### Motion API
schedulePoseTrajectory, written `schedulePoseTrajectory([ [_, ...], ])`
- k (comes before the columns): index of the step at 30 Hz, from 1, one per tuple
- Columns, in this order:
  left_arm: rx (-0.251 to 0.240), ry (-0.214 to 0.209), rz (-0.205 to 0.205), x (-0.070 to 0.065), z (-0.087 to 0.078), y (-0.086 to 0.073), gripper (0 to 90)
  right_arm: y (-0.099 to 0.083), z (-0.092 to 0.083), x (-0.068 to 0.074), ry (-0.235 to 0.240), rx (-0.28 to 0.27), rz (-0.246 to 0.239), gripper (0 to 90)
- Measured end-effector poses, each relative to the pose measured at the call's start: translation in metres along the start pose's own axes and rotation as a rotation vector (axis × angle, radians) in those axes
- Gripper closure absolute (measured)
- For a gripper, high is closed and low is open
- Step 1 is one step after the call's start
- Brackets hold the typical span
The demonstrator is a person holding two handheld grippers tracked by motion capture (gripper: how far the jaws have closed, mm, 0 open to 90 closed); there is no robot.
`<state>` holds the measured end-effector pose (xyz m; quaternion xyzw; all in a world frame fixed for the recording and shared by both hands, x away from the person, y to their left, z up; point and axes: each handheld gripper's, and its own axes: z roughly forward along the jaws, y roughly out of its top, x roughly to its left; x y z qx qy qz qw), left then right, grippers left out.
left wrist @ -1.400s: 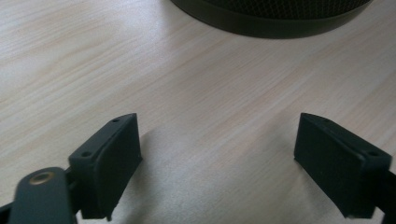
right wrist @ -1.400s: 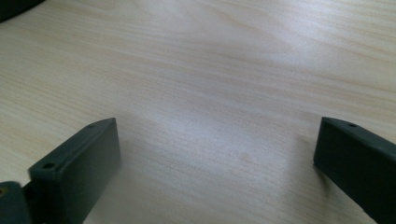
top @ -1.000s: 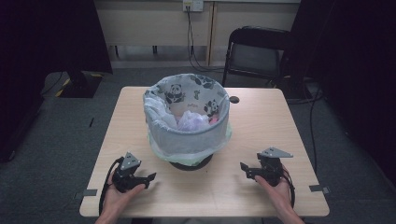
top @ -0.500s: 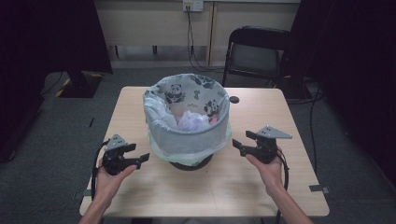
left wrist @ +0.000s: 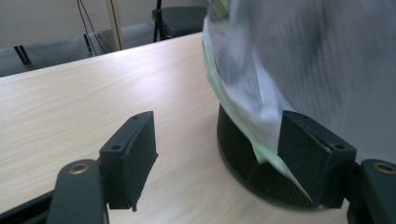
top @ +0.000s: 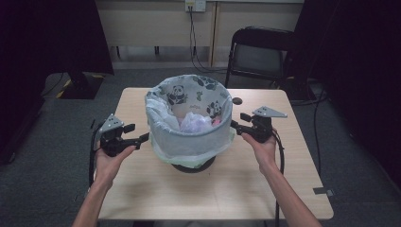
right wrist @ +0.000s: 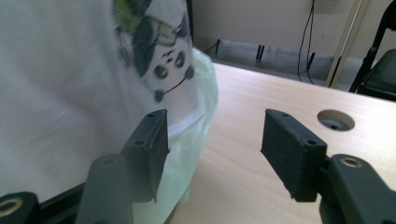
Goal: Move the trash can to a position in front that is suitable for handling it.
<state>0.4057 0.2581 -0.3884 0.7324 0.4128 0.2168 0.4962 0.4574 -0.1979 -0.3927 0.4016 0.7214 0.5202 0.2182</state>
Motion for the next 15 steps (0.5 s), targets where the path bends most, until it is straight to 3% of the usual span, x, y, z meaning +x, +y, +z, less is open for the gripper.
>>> schedulePoseTrajectory([
  [4, -0.056, 0.001, 0.001, 0.004, 0.009, 0.007, 25.5, 0.003, 0.015, -0.004, 0.017, -0.008, 0.040, 39.8],
  [5, -0.064, 0.028, -0.020, 0.007, 0.016, 0.009, 25.5, 0.004, 0.018, -0.003, 0.013, -0.004, 0.035, 39.8],
  [8, -0.057, 0.011, -0.029, 0.009, 0.024, 0.011, 24.8, 0.005, 0.024, -0.002, 0.002, -0.001, 0.029, 39.7],
  [9, -0.047, 0.027, -0.022, 0.008, 0.027, 0.012, 24.8, 0.005, 0.027, -0.002, 0.006, 0.004, 0.028, 40.3],
  [11, -0.046, 0.016, -0.011, 0.006, 0.032, 0.016, 24.6, 0.005, 0.032, 0.000, 0.002, 0.007, 0.018, 41.5],
  [13, -0.070, -0.015, -0.022, 0.004, 0.034, 0.017, 24.5, 0.006, 0.033, 0.001, 0.001, -0.002, 0.020, 41.2],
  [15, -0.079, -0.007, -0.013, 0.002, 0.035, 0.017, 26.7, 0.006, 0.034, 0.003, 0.013, -0.011, 0.027, 41.0],
])
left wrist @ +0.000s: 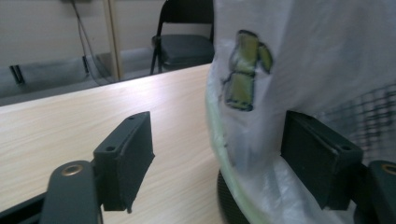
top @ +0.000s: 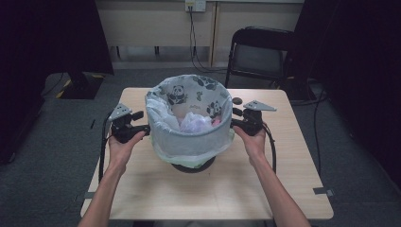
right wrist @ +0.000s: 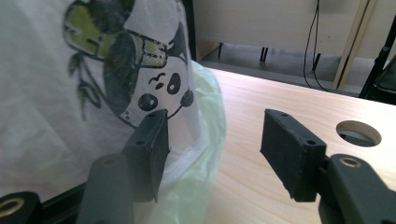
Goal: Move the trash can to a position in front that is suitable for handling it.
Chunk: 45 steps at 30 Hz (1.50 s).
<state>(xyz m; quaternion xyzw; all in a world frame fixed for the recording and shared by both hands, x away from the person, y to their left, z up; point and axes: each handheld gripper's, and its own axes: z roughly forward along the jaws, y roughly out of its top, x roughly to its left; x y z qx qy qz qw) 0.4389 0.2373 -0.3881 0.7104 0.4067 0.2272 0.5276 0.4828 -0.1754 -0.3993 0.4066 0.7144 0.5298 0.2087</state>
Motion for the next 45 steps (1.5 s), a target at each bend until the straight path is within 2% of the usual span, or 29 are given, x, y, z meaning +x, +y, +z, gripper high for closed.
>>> schedulePoseTrajectory([
  [1, 0.000, 0.004, 0.005, 0.000, 0.000, 0.000, 27.3, 0.001, 0.000, 0.005, -0.008, 0.004, -0.025, 44.4],
  [5, -0.009, -0.011, 0.020, -0.001, 0.001, 0.000, 31.1, 0.002, -0.003, 0.005, -0.016, -0.001, -0.031, 41.6],
  [6, -0.013, -0.018, 0.016, -0.001, 0.001, 0.000, 32.4, 0.001, -0.004, 0.005, -0.008, -0.006, -0.020, 44.0],
  [7, -0.017, -0.031, 0.015, -0.001, 0.002, -0.001, 37.7, 0.002, -0.006, 0.006, -0.012, -0.003, -0.034, 46.1],
  [9, -0.021, -0.041, 0.006, -0.001, 0.003, -0.001, 37.9, 0.002, -0.007, 0.008, -0.015, -0.001, -0.038, 47.5],
  [12, -0.029, -0.068, 0.007, -0.003, 0.004, -0.002, 44.8, 0.000, -0.013, 0.008, -0.004, 0.001, -0.036, 48.2],
  [17, -0.023, -0.087, 0.014, -0.010, 0.001, -0.003, 46.0, -0.005, -0.023, 0.008, 0.012, 0.006, -0.016, 49.2],
  [21, -0.011, -0.119, 0.022, -0.015, -0.003, -0.004, 47.1, -0.007, -0.029, 0.009, 0.011, 0.010, -0.023, 49.3],
  [24, -0.009, -0.131, 0.033, -0.021, -0.006, -0.006, 49.0, -0.010, -0.038, 0.009, 0.032, 0.022, -0.009, 50.8],
  [33, 0.004, -0.192, 0.031, -0.032, -0.011, -0.009, 47.3, -0.016, -0.056, 0.009, 0.046, 0.025, -0.015, 50.5],
  [39, 0.018, -0.230, 0.035, -0.039, -0.015, -0.010, 47.3, -0.018, -0.067, 0.012, 0.035, 0.036, -0.036, 51.1],
  [45, 0.023, -0.274, 0.059, -0.045, -0.018, -0.011, 47.3, -0.024, -0.081, 0.011, 0.059, 0.038, -0.016, 51.4],
])
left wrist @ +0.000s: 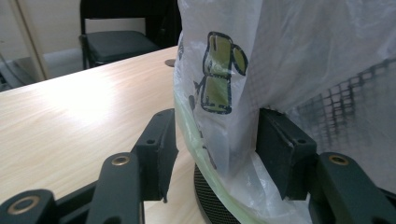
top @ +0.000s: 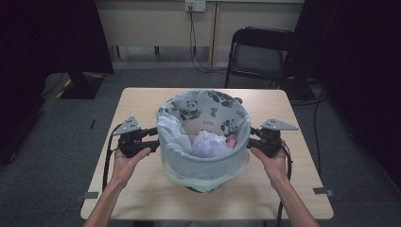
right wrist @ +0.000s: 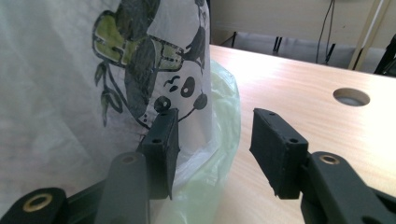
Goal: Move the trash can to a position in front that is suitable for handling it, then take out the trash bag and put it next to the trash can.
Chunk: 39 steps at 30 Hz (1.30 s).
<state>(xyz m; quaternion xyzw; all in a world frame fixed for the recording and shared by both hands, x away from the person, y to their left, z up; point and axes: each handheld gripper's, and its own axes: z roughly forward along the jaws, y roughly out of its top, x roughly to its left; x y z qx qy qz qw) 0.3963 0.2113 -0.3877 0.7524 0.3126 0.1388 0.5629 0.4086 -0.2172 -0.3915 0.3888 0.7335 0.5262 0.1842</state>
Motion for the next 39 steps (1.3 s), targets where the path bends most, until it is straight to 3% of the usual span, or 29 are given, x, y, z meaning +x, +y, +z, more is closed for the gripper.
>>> schedulePoseTrajectory([
  [3, 0.011, -0.016, 0.007, -0.003, 0.001, 0.001, 46.6, 0.000, -0.004, -0.001, 0.014, 0.019, 0.017, 51.2],
  [8, 0.013, -0.026, 0.008, -0.009, 0.004, 0.001, 43.2, -0.001, -0.013, -0.001, -0.006, 0.025, -0.015, 50.3],
  [11, 0.012, -0.034, 0.008, -0.011, 0.004, 0.001, 43.6, -0.002, -0.015, -0.003, 0.004, 0.027, 0.003, 51.2],
  [16, 0.025, -0.083, 0.011, -0.011, 0.003, 0.001, 43.9, -0.004, -0.020, -0.003, 0.017, 0.034, 0.016, 50.9],
  [18, 0.030, -0.081, 0.004, -0.010, 0.002, 0.002, 37.2, -0.003, -0.020, -0.003, 0.002, 0.040, 0.007, 44.3],
  [23, 0.021, -0.091, 0.000, -0.005, 0.001, 0.004, 30.4, 0.001, -0.020, -0.005, -0.029, 0.059, -0.004, 35.6],
  [24, 0.013, -0.087, -0.004, -0.005, 0.000, 0.005, 24.5, 0.003, -0.021, -0.006, -0.021, 0.043, 0.003, 34.8],
  [26, 0.011, -0.070, 0.000, -0.003, -0.003, 0.007, 22.6, 0.007, -0.024, -0.008, -0.018, 0.026, 0.006, 33.5],
  [29, 0.000, -0.060, 0.001, -0.001, -0.009, 0.010, 22.6, 0.017, -0.031, -0.011, 0.016, -0.024, 0.018, 33.1],
  [35, -0.068, -0.043, -0.006, 0.001, -0.034, 0.018, 25.3, 0.027, -0.043, -0.006, 0.048, -0.071, 0.025, 34.2],
  [39, -0.090, -0.070, 0.021, -0.004, -0.043, 0.031, 26.8, 0.033, -0.049, -0.008, 0.071, -0.076, 0.055, 33.9],
])
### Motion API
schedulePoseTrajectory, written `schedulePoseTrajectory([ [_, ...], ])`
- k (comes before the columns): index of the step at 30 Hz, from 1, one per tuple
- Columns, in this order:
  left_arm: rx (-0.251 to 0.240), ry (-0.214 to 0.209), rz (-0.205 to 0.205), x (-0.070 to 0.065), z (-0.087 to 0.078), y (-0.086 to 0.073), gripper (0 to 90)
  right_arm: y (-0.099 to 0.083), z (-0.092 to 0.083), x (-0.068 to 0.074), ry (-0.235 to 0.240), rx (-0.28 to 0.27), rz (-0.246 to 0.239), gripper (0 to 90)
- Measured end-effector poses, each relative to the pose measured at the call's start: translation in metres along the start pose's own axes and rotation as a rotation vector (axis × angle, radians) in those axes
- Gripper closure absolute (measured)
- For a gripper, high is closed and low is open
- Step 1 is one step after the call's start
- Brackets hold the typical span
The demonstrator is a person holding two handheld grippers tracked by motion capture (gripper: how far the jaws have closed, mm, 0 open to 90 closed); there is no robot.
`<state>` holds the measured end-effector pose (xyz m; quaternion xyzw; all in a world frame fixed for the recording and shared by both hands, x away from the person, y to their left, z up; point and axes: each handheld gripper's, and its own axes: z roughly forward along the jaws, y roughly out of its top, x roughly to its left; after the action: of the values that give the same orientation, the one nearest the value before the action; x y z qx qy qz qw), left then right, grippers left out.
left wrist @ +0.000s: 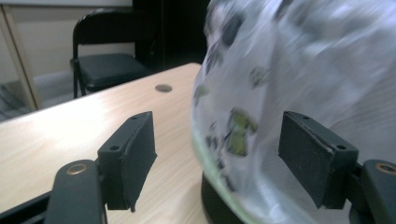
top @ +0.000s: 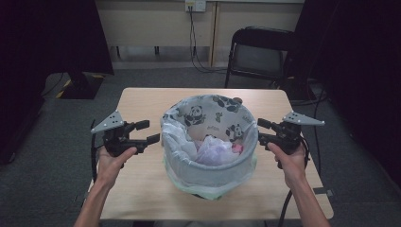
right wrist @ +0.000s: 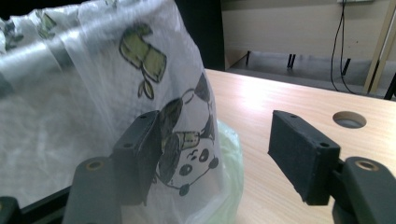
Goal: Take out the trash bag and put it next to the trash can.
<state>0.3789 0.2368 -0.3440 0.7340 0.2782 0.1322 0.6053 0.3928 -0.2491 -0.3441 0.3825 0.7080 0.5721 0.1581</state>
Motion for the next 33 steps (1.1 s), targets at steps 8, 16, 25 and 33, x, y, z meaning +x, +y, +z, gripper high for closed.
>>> schedulePoseTrajectory([
  [8, -0.051, -0.039, 0.032, -0.012, -0.004, 0.021, 28.3, 0.019, 0.000, 0.002, 0.005, -0.046, -0.026, 37.2],
  [16, -0.075, -0.084, 0.069, -0.024, -0.004, 0.040, 40.6, 0.034, -0.006, 0.003, -0.042, -0.048, -0.058, 39.3],
  [25, -0.065, -0.111, 0.095, -0.031, 0.011, 0.056, 34.8, 0.057, -0.017, 0.010, 0.040, -0.106, -0.065, 36.7],
  [33, -0.019, -0.036, 0.135, -0.036, 0.026, 0.059, 51.0, 0.072, -0.011, 0.036, 0.134, -0.130, -0.109, 31.0],
])
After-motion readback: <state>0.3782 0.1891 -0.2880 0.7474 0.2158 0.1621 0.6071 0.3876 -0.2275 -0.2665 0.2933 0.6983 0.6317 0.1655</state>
